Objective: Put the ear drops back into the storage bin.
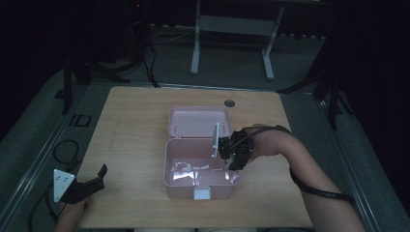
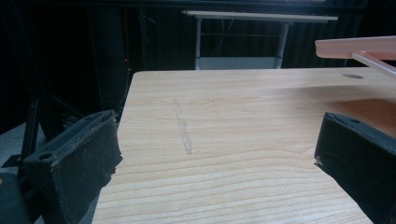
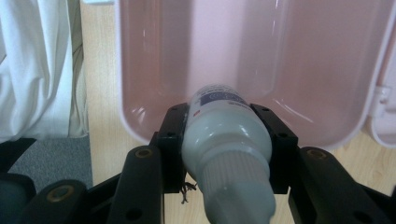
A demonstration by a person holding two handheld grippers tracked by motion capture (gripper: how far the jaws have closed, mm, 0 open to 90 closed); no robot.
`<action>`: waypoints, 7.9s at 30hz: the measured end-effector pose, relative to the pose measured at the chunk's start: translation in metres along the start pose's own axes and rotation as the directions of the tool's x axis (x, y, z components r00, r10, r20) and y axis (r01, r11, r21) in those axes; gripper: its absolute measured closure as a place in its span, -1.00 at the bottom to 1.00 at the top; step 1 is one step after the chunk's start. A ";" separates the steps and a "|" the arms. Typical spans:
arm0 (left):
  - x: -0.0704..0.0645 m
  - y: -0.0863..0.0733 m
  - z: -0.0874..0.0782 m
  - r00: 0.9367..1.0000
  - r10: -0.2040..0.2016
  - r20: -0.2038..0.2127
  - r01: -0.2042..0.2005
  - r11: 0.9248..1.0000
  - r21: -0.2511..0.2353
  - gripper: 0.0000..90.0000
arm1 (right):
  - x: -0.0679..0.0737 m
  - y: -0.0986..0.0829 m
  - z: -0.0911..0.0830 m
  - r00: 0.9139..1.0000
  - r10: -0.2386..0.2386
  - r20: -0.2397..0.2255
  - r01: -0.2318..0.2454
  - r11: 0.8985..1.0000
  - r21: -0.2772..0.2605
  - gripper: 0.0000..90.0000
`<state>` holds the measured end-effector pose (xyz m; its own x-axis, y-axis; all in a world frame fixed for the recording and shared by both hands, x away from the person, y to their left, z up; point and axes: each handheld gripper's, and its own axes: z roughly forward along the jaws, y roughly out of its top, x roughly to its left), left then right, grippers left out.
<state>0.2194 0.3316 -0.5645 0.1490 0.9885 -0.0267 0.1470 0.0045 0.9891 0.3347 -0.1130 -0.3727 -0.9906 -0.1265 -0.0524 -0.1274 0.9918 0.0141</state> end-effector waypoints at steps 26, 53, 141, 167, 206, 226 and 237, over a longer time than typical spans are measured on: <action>0.000 0.000 0.000 1.000 0.004 0.000 -0.004 1.000 -0.001 -0.99 | -0.015 0.020 0.073 0.999 -0.014 -0.036 0.015 1.000 0.026 0.32; 0.000 0.000 0.000 1.000 0.005 0.000 -0.005 1.000 -0.001 -0.99 | -0.015 0.033 0.125 0.996 -0.037 -0.080 0.049 0.987 0.150 0.32; -0.001 0.000 0.000 1.000 0.005 -0.001 -0.005 1.000 0.000 -0.99 | -0.007 -0.077 0.015 0.980 0.195 0.027 -0.186 0.964 -0.191 -0.56; -0.001 0.000 0.000 1.000 0.005 0.000 -0.005 1.000 0.001 -0.99 | -0.004 -0.129 0.114 0.918 0.396 -0.001 -0.378 0.877 -0.297 -0.57; -0.001 0.000 0.000 1.000 0.009 -0.003 -0.009 1.000 -0.001 -0.99 | 0.036 -0.198 0.168 0.539 0.838 0.081 -0.548 0.422 -0.723 -0.67; -0.002 0.000 0.000 1.000 0.010 -0.001 -0.010 1.000 -0.002 -0.99 | 0.049 -0.210 0.171 0.162 0.981 0.105 -0.454 0.168 -0.875 -0.70; -0.002 0.000 0.000 1.000 0.010 0.003 -0.010 1.000 -0.004 -0.99 | 0.057 -0.214 0.171 0.026 0.998 0.055 -0.357 0.060 -0.932 -0.72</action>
<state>0.2188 0.3301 -0.5647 0.1529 0.9881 -0.0172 0.1412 -0.0046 0.9900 0.3141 -0.3293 -0.5499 -0.1497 0.9879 -0.0417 0.2994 0.0855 0.9503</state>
